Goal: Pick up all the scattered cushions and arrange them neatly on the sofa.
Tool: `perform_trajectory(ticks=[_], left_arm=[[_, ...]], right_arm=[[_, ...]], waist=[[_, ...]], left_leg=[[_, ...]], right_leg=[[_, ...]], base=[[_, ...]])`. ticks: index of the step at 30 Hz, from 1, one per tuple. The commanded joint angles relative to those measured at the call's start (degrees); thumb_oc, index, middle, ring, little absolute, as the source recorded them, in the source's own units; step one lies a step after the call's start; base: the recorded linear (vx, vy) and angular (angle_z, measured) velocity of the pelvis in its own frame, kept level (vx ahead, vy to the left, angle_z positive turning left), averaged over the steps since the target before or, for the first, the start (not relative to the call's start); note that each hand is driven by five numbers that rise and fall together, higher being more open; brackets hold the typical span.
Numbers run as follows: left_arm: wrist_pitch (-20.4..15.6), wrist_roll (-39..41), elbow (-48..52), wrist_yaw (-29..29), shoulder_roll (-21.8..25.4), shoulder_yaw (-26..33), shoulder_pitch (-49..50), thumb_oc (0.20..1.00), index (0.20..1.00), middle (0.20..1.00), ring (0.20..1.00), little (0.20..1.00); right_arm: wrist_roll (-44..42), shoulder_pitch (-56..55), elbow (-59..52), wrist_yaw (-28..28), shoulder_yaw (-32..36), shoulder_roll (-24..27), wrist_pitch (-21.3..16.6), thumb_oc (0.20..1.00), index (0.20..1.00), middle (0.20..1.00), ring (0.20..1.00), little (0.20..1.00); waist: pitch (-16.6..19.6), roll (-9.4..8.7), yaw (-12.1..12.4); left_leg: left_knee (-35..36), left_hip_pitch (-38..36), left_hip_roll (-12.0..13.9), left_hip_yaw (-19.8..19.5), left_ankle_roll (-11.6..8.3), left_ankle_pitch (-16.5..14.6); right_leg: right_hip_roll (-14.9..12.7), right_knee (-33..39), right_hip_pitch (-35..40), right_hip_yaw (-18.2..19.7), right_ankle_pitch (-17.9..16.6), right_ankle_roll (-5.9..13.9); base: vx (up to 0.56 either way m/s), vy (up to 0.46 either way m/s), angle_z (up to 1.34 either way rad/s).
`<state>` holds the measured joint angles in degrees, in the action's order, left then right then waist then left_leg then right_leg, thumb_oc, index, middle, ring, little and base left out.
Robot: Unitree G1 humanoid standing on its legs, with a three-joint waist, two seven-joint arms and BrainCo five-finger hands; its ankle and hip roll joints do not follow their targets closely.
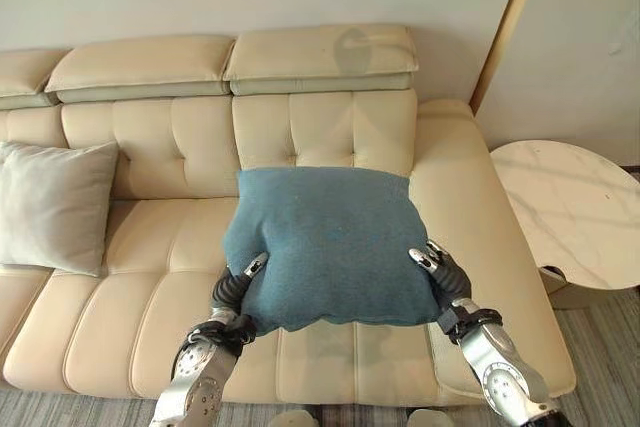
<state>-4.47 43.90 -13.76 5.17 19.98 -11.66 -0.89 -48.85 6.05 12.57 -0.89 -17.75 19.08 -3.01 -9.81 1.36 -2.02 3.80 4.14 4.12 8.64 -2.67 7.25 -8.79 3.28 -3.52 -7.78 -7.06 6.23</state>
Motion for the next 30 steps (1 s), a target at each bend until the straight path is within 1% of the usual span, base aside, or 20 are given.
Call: perform_trajectory(ticks=[1,4,5,6,8,9,10,12,16,17,20,21,22,23,24,25,26,27,28,30], left_arm=[[-7.3,1.7,-2.0,0.0,1.7,-7.7,-29.1,0.200,0.200,0.200,0.200,0.200],[-9.7,3.6,-10.6,2.3,6.8,-10.5,-47.9,0.200,0.200,0.200,0.200,0.200],[-10.0,3.6,-13.4,2.5,8.0,-11.0,-52.4,0.200,0.200,0.200,0.200,0.200],[-10.0,3.6,-13.4,2.5,8.0,-11.0,-52.4,0.200,0.200,0.200,0.200,0.200],[-10.4,2.2,-17.2,3.3,11.4,-11.8,-60.8,0.200,0.200,0.200,0.200,0.200],[-10.4,2.2,-17.2,3.3,11.4,-11.8,-60.7,0.200,0.200,0.200,0.200,0.200],[-10.7,-0.1,-18.5,3.9,13.9,-13.4,-64.4,0.200,0.200,0.200,0.200,0.200],[-10.7,-2.1,-19.4,4.7,15.3,-14.8,-67.5,0.200,0.200,0.200,0.200,0.200],[-11.1,-3.7,-21.0,5.9,16.3,-16.3,-70.8,0.200,0.200,0.200,0.200,0.200],[-11.0,-5.0,-22.7,7.1,16.4,-16.8,-72.1,0.200,0.200,0.200,0.200,0.200],[-11.1,-6.8,-25.5,8.8,16.2,-17.0,-73.6,0.200,0.200,0.200,0.200,0.200],[-11.0,-11.5,-33.8,13.1,16.4,-18.8,-78.1,0.454,0.454,0.454,0.454,0.454],[-11.1,-11.6,-34.2,13.1,16.2,-18.9,-78.7,1.000,1.000,1.000,1.000,1.000],[-10.1,-17.2,-42.5,15.3,15.9,-22.5,-83.5,1.000,1.000,1.000,1.000,1.000],[-9.2,-19.6,-45.7,16.3,15.6,-24.2,-85.9,1.000,1.000,1.000,1.000,1.000],[-9.3,-19.6,-45.9,16.3,15.5,-24.3,-86.2,1.000,1.000,1.000,1.000,1.000],[-7.7,-23.3,-49.4,17.2,15.4,-26.2,-88.4,1.000,1.000,1.000,1.000,1.000],[-5.4,-29.7,-52.7,18.7,15.8,-28.3,-89.2,1.000,1.000,1.000,1.000,1.000],[-5.4,-29.7,-52.7,18.7,15.7,-28.3,-89.3,1.000,1.000,1.000,1.000,1.000],[-2.2,-36.3,-58.3,19.1,16.7,-31.1,-89.4,1.000,1.000,1.000,1.000,1.000]], right_arm=[[1.0,22.0,0.4,0.8,-7.2,-5.3,-4.8,0.200,0.200,0.200,0.200,0.200],[0.6,38.6,8.5,5.1,-7.0,-4.2,-7.4,0.200,0.200,0.200,0.200,0.200],[0.7,42.9,11.0,6.3,-6.9,-3.9,-8.3,0.200,0.200,0.200,0.200,0.200],[0.7,42.9,11.0,6.3,-6.9,-3.9,-8.3,0.200,0.200,0.200,0.200,0.200],[1.4,51.7,15.4,9.0,-6.0,-3.7,-9.4,0.200,0.200,0.200,0.200,0.200],[1.4,51.7,15.4,9.0,-6.1,-3.7,-9.3,0.200,0.200,0.200,0.200,0.200],[2.1,55.2,16.8,10.1,-6.2,-3.3,-10.4,0.200,0.200,0.200,0.200,0.200],[3.4,57.8,17.7,11.0,-6.3,-2.6,-10.7,0.200,0.200,0.200,0.200,0.200],[3.9,61.2,19.2,12.1,-6.0,-2.2,-11.5,0.200,0.200,0.200,0.200,0.200],[4.9,63.2,20.8,13.7,-5.5,-2.6,-12.1,0.200,0.200,0.200,0.200,0.200],[6.6,64.9,23.9,15.4,-5.4,-3.1,-12.7,0.200,0.200,0.200,0.200,0.200],[13.7,69.8,31.6,19.4,-8.8,-1.4,-11.9,1.000,1.000,1.000,1.000,1.000],[13.8,70.3,31.9,19.6,-8.8,-1.4,-12.0,1.000,1.000,1.000,1.000,1.000],[20.1,74.0,39.1,21.9,-12.8,0.4,-9.9,1.000,1.000,1.000,1.000,1.000],[22.0,76.1,42.7,22.3,-14.6,1.2,-8.5,1.000,1.000,1.000,1.000,1.000],[21.9,76.5,43.0,22.2,-14.6,1.2,-8.6,1.000,1.000,1.000,1.000,1.000],[24.3,78.0,45.8,22.9,-16.0,2.5,-7.2,1.000,1.000,1.000,1.000,1.000],[27.7,78.8,48.9,23.6,-18.1,3.9,-5.4,1.000,1.000,1.000,1.000,1.000],[27.7,78.9,48.9,23.6,-18.1,3.9,-5.4,1.000,1.000,1.000,1.000,1.000],[31.0,78.9,52.3,24.5,-20.0,5.4,-3.2,1.000,1.000,1.000,1.000,1.000]], waist=[[-5.2,-2.81,-0.5],[-8.0,-3.03,-0.3],[-8.4,-2.97,-0.2],[-8.4,-2.97,-0.2],[-10.3,-2.69,0.2],[-10.0,-2.59,0.3],[-11.2,-2.08,0.4],[-11.6,-1.56,0.4],[-11.9,-1.09,0.5],[-12.3,-0.93,0.8],[-12.3,-0.77,1.2],[-12.3,-0.97,1.8],[-12.4,-0.93,1.8],[-12.4,-1.30,2.0],[-12.8,-1.44,2.3],[-12.9,-1.42,2.3],[-13.3,-1.51,2.6],[-13.6,-1.81,2.9],[-13.7,-1.81,2.9],[-13.6,-2.53,3.2]], left_leg=[[-7.5,9.0,3.1,-1.6,-2.43,-7.2],[-12.2,17.9,2.4,-1.9,-2.46,-7.2],[-12.9,19.5,2.2,-2.1,-2.44,-7.3],[-13.0,19.5,2.2,-2.1,-2.44,-7.3],[-15.5,24.7,1.9,-2.6,-2.50,-7.5],[-15.5,24.0,2.0,-3.0,-2.89,-9.0],[-17.0,27.3,1.8,-3.2,-2.92,-9.2],[-18.0,30.5,1.7,-3.7,-2.84,-9.3],[-19.3,35.4,1.5,-4.4,-2.86,-9.4],[-19.8,37.9,1.2,-4.8,-2.90,-9.3],[-20.1,40.0,0.9,-5.2,-2.86,-9.3],[-20.3,42.2,0.9,-5.4,-2.93,-9.2],[-20.4,42.5,0.9,-5.5,-2.93,-9.2],[-20.3,43.7,0.6,-5.7,-2.92,-8.7],[-20.2,44.2,0.5,-5.9,-2.85,-8.4],[-20.2,44.2,0.5,-6.0,-2.86,-8.4],[-20.0,44.6,0.3,-6.2,-2.82,-8.1],[-19.8,44.9,0.1,-6.4,-2.73,-7.6],[-19.8,44.9,0.1,-6.4,-2.73,-7.6],[-18.8,44.6,-0.3,-6.9,-2.51,-7.0]], right_leg=[[-1.8,-7.3,-7.7,1.2,9.1,1.07],[-2.2,-10.6,-16.3,2.5,8.0,1.03],[-2.3,-11.0,-17.9,2.5,7.9,1.12],[-2.3,-11.0,-18.0,2.5,7.9,1.12],[-2.6,-12.3,-22.6,2.4,7.5,1.45],[-2.5,-12.4,-22.0,2.7,8.8,1.75],[-2.8,-13.4,-25.0,2.5,8.6,2.00],[-3.1,-14.4,-28.1,2.5,8.5,2.16],[-3.6,-15.6,-32.3,2.5,8.5,2.43],[-3.8,-16.3,-34.5,2.3,8.4,2.60],[-3.9,-16.7,-36.7,2.1,8.3,2.80],[-4.3,-17.2,-38.7,1.7,8.1,3.08],[-4.3,-17.3,-38.9,1.7,8.1,3.08],[-4.5,-17.4,-39.9,1.2,7.8,3.29],[-4.6,-17.5,-40.3,0.9,7.7,3.30],[-4.6,-17.5,-40.3,0.9,7.7,3.30],[-4.6,-17.6,-40.5,0.7,7.6,3.29],[-4.5,-17.4,-40.5,0.5,7.4,3.23],[-4.5,-17.4,-40.5,0.4,7.4,3.23],[-4.3,-16.7,-39.9,-0.1,6.9,3.19]], base=[[-0.39,0.033,-0.09],[-0.24,0.042,-0.11],[-0.05,0.037,-0.14],[-0.05,0.026,-0.16],[-0.03,0.037,-0.24],[0.01,0.046,-0.16],[0.04,0.043,-0.04],[-0.04,0.045,0.03],[-0.01,0.019,0.08],[-0.01,0.005,0.07],[0.01,-0.003,0.12],[0.00,-0.024,0.13],[-0.01,-0.080,0.13],[-0.01,-0.080,0.14],[-0.01,-0.081,0.17],[-0.01,-0.056,0.21],[-0.01,-0.065,0.23],[-0.01,-0.065,0.22],[-0.01,-0.053,0.15],[0.00,-0.028,0.13]])
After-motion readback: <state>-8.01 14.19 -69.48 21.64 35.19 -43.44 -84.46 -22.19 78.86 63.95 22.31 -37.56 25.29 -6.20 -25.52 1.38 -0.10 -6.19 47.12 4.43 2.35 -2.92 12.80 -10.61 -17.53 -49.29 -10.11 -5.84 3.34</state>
